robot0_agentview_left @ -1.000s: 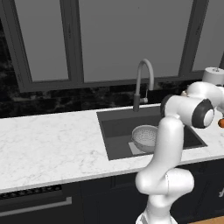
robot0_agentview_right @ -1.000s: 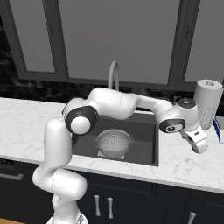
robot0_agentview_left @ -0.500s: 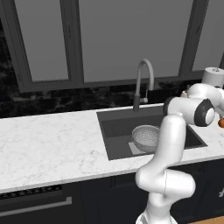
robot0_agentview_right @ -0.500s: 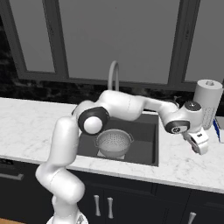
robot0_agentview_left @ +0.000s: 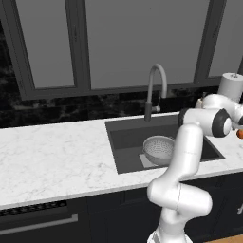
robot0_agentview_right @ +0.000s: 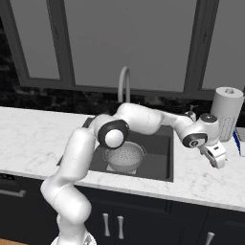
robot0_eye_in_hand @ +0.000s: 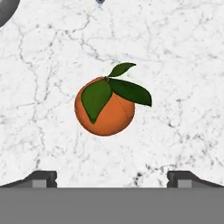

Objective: Put the colander in the sink, put the orange in the colander, and turn on the sink faucet and pour water over the colander.

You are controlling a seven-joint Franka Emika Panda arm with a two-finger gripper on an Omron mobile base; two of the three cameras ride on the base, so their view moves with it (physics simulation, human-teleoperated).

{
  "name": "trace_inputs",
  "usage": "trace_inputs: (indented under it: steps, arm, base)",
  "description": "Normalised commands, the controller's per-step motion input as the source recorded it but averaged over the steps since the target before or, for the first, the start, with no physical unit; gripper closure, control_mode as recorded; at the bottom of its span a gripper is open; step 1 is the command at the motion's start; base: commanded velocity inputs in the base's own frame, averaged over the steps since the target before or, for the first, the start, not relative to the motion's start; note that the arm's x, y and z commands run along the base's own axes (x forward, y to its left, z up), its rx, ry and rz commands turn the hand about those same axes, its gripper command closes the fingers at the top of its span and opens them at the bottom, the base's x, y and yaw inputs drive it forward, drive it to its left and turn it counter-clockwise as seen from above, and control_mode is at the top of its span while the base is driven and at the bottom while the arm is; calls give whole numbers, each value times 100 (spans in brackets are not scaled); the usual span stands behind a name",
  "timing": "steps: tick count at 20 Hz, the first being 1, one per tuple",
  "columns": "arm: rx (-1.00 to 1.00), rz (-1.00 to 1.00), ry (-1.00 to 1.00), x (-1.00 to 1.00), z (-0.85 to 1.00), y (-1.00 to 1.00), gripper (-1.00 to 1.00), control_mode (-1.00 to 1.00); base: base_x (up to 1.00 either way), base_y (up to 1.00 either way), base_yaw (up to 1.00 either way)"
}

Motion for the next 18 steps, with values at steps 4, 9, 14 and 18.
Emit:
trace_inputs:
  steps: [4, 9, 14, 18]
  arm:
    - [0, 0, 6, 38, -24, -46, -100, -100]
    - [0, 0, 7, 33, -23, -43, -100, -100]
    - [0, 0, 4, 27, -20, -32, -100, -100]
    - [0, -1, 9, 0, -25, -5, 100, -100]
  base:
    - [0, 0, 0]
    - [0, 0, 0]
    - [0, 0, 0]
    - [0, 0, 0]
